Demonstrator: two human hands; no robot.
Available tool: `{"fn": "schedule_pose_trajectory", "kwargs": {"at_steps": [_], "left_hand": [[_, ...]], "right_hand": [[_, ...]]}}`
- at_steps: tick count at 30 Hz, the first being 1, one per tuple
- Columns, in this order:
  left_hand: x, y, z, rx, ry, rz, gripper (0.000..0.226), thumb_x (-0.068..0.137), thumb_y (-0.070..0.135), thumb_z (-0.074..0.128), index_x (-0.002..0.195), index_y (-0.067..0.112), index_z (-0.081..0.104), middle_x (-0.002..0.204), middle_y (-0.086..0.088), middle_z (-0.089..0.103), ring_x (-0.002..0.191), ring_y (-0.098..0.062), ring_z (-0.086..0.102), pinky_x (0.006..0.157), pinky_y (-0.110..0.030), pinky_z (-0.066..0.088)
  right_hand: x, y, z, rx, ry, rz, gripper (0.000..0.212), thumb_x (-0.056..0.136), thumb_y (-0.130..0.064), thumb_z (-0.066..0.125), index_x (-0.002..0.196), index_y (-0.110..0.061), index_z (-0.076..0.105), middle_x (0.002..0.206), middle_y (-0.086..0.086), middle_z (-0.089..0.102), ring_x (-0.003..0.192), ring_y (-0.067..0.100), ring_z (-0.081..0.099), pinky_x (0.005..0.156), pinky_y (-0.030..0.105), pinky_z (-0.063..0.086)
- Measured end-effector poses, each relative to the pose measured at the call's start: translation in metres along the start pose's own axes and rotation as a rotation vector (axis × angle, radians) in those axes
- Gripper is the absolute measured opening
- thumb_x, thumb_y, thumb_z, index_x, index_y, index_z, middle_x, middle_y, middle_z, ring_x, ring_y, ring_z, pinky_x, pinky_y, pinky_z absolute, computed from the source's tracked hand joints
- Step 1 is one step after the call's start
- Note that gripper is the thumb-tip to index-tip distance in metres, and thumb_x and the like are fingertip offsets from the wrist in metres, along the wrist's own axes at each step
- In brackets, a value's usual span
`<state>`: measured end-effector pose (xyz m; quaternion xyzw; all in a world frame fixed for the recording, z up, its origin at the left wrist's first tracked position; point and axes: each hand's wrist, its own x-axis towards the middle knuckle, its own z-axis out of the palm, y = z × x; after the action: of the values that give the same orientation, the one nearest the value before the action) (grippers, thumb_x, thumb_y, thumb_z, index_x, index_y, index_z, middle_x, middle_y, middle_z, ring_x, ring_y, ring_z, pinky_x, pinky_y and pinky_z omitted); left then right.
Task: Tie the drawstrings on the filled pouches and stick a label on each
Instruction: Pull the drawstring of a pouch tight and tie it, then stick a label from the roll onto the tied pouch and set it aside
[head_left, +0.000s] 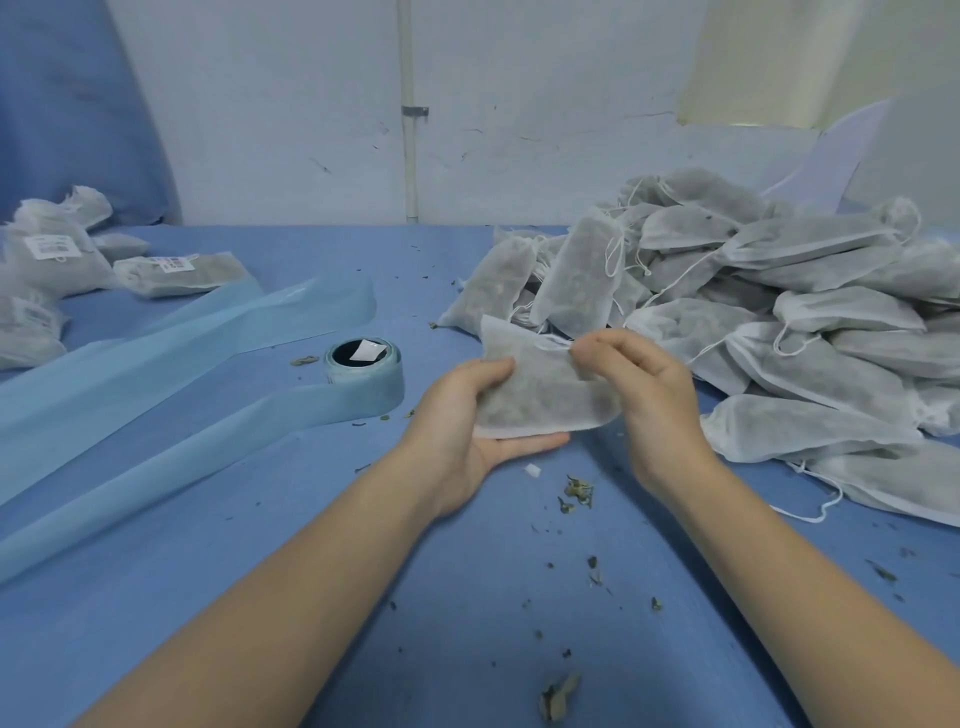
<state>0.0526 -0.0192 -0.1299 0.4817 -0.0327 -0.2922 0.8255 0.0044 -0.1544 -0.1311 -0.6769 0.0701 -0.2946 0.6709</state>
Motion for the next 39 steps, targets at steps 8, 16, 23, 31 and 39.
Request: {"fn": "schedule_pose_trajectory", "kwargs": {"at_steps": [8, 16, 23, 31, 39], "left_hand": [[-0.003, -0.003, 0.001, 0.266, 0.032, 0.177, 0.057, 0.066, 0.040, 0.076, 0.103, -0.001, 0.068, 0.102, -0.018, 0.071, 0.096, -0.029, 0.068, 0.091, -0.046, 0.053], [-0.001, 0.018, 0.001, 0.241, 0.293, 0.393, 0.009, 0.084, 0.014, 0.063, 0.080, 0.006, 0.065, 0.078, -0.010, 0.066, 0.075, -0.026, 0.061, 0.068, -0.035, 0.046], [0.004, 0.068, -0.023, 0.175, 0.655, 0.552, 0.008, 0.080, 0.019, 0.061, 0.074, 0.014, 0.060, 0.074, -0.001, 0.059, 0.092, -0.032, 0.063, 0.087, -0.049, 0.051], [0.009, 0.100, -0.069, 0.056, 0.745, 0.536, 0.008, 0.083, 0.013, 0.060, 0.076, 0.016, 0.055, 0.089, -0.005, 0.062, 0.081, -0.027, 0.062, 0.058, -0.033, 0.055], [0.013, 0.102, -0.073, 0.177, 0.723, 0.473, 0.016, 0.081, 0.016, 0.061, 0.096, 0.009, 0.065, 0.100, -0.010, 0.067, 0.095, -0.030, 0.064, 0.085, -0.047, 0.054]], "right_hand": [[-0.007, -0.002, -0.003, -0.347, -0.126, -0.149, 0.016, 0.080, -0.006, 0.071, 0.071, -0.019, 0.070, 0.100, 0.000, 0.063, 0.092, -0.003, 0.056, 0.089, 0.014, 0.040], [0.006, -0.009, 0.028, -0.371, -0.088, -0.189, 0.010, 0.084, -0.025, 0.072, 0.089, -0.033, 0.070, 0.105, -0.012, 0.062, 0.095, -0.002, 0.055, 0.085, 0.017, 0.039], [0.024, 0.009, 0.081, -0.122, -0.173, 0.182, 0.019, 0.100, -0.025, 0.044, 0.113, -0.019, 0.056, 0.115, 0.002, 0.064, 0.099, 0.018, 0.063, 0.103, 0.041, 0.046], [0.032, 0.024, 0.109, -0.607, -0.561, 0.031, 0.081, 0.076, -0.024, 0.081, 0.145, -0.018, 0.039, 0.118, -0.009, 0.051, 0.094, 0.008, 0.053, 0.085, 0.017, 0.043], [0.038, 0.027, 0.130, -0.563, -0.654, -0.002, 0.072, 0.071, -0.016, 0.078, 0.136, -0.028, 0.048, 0.120, -0.018, 0.058, 0.092, -0.002, 0.059, 0.078, 0.009, 0.045]]}}
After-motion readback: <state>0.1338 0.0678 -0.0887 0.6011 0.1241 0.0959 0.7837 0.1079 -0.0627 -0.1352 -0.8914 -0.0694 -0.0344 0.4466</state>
